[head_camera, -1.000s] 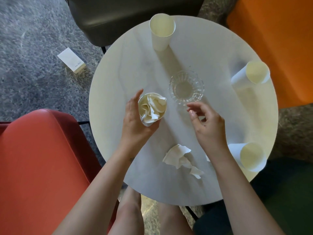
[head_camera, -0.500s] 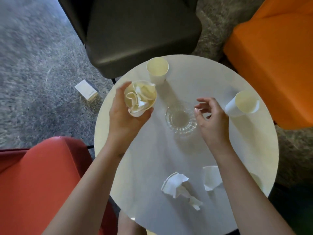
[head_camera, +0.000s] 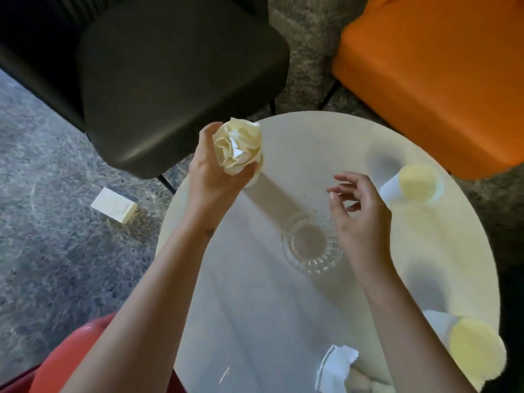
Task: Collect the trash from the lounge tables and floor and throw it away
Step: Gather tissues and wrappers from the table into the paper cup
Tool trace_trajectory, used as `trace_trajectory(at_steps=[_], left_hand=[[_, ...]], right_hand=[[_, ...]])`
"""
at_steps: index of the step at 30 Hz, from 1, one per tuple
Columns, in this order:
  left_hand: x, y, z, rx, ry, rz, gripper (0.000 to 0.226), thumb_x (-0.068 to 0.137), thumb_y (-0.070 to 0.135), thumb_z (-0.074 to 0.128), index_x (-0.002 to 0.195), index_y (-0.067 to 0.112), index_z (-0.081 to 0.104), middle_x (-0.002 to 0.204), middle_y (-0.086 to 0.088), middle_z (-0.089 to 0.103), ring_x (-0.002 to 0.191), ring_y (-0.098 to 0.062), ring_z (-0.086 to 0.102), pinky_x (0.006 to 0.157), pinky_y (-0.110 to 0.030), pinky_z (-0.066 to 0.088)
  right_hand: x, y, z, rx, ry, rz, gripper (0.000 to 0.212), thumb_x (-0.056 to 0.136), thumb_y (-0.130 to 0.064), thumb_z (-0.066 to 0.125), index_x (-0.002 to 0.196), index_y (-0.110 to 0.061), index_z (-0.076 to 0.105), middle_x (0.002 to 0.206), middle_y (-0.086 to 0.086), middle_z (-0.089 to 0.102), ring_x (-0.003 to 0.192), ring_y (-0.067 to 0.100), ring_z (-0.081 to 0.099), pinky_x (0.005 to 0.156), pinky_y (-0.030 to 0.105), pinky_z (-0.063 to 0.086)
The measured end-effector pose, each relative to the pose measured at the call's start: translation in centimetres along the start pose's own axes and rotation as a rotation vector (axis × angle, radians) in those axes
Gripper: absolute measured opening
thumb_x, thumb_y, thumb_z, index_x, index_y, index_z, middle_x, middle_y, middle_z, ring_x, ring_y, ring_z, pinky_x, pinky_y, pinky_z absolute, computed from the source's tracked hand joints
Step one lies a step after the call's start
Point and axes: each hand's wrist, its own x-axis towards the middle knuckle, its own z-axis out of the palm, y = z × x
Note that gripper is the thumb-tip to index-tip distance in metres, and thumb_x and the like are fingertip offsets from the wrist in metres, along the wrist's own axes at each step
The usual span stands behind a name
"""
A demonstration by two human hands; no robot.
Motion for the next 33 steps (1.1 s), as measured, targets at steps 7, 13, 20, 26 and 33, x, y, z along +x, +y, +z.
trace_trajectory(at_steps=[7,13,20,26,33], left_hand=[[0.2,-1.4,1.1,0.070,-0.144,0.011,0.068,0.074,0.022,0.077,0.130,0.018,0.039,0.114,0.005,0.051,0.084,0.012,0.039,0.064,0.007,0.029],[0.2,-1.2,1.6,0.106,-0.169,0.048,0.068,0.075,0.020,0.076,0.132,0.018,0.039,0.113,0.010,0.047,0.086,0.011,0.036,0.064,0.008,0.027],[0.5,3.1,4.9,0.034,-0.243,0.177,0.066,0.071,0.018,0.078,0.127,0.019,0.042,0.100,0.020,0.051,0.077,0.015,0.046,0.065,0.005,0.032],[-1.4,7.1,9.8,-0.109,-0.353,0.307,0.069,0.066,0.024,0.081,0.124,0.022,0.044,0.098,0.040,0.052,0.092,0.014,0.053,0.071,-0.003,0.040],[-5.1,8.7,12.1,-0.138,-0.447,0.312,0.066,0.065,0.025,0.078,0.119,0.027,0.041,0.098,0.039,0.055,0.090,0.013,0.055,0.068,-0.004,0.043]], right_hand=[[0.5,2.3,-0.5,-0.143,0.359,0.036,0.045,0.077,-0.007,0.068,0.118,-0.004,0.050,0.114,0.009,0.059,0.103,0.024,0.053,0.089,0.028,0.037],[2.8,5.6,-1.9,-0.241,0.616,0.264,0.104,0.056,-0.025,0.085,0.140,-0.013,0.026,0.144,0.004,0.033,0.131,0.017,0.029,0.104,0.035,0.018],[5.1,8.7,-2.1,-0.026,0.574,0.395,0.090,0.061,-0.023,0.080,0.134,-0.024,0.028,0.122,-0.001,0.052,0.107,0.023,0.053,0.100,0.048,0.039],[2.6,8.4,-1.2,-0.098,0.405,0.162,0.084,0.054,-0.008,0.083,0.126,-0.005,0.039,0.114,0.003,0.059,0.100,0.031,0.060,0.086,0.050,0.048],[1.0,7.4,-3.0,0.012,0.430,0.107,0.092,0.058,-0.020,0.084,0.129,-0.027,0.026,0.103,-0.017,0.056,0.099,0.014,0.061,0.088,0.046,0.048]])
